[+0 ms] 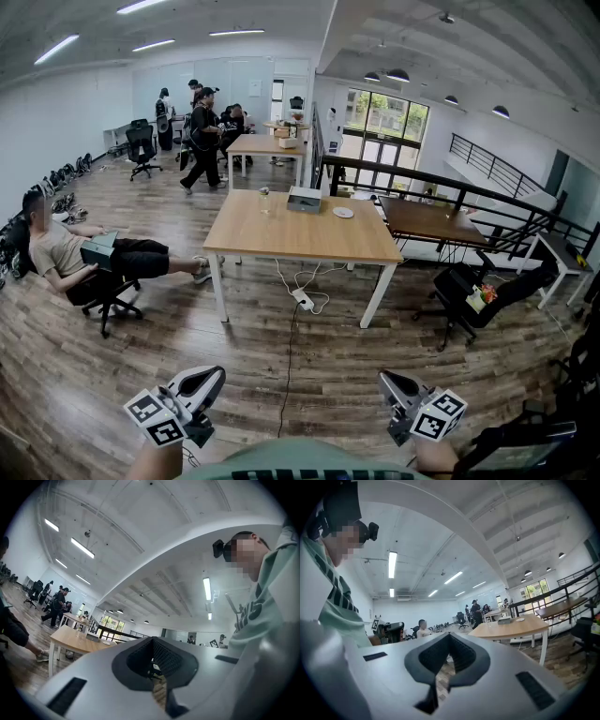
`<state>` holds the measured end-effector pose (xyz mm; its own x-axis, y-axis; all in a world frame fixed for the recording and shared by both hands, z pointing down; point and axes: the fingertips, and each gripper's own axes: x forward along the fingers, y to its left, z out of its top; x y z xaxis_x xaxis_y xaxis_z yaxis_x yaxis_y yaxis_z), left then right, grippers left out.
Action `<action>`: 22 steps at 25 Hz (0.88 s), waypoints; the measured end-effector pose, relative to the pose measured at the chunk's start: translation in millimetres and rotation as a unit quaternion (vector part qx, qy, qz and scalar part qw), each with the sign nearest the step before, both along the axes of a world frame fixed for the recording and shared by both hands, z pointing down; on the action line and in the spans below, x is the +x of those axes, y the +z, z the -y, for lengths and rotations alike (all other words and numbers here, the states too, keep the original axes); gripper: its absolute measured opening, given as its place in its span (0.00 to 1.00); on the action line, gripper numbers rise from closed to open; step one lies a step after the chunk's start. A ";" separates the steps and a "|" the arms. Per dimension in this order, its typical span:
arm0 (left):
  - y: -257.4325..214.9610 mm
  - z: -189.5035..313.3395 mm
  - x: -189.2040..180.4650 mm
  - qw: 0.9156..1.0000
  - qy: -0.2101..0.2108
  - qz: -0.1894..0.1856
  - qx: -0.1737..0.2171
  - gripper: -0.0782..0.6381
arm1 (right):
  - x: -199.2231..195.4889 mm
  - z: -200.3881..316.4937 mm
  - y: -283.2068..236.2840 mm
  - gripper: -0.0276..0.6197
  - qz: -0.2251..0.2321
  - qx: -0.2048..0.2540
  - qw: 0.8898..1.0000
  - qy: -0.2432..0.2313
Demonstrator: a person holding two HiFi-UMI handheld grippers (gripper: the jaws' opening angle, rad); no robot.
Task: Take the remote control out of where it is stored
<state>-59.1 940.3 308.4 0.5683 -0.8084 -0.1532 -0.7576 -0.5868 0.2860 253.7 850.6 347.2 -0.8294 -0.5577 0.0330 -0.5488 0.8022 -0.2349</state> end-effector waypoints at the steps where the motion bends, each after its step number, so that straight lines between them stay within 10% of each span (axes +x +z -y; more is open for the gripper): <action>1: -0.4 -0.1 1.2 1.000 0.002 -0.001 0.000 0.10 | 0.2 -0.2 0.4 0.04 0.000 0.000 1.000 0.000; 22: -2.7 9.8 39.6 1.000 0.024 -0.008 -0.002 0.10 | 36.7 -2.9 -9.4 0.04 0.030 0.005 1.000 0.003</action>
<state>-19.5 930.5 305.8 0.6035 -0.7814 -0.1589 -0.7242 -0.6205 0.3009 290.4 853.6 337.9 -0.8268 -0.5621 -0.0215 -0.5383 0.8017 -0.2598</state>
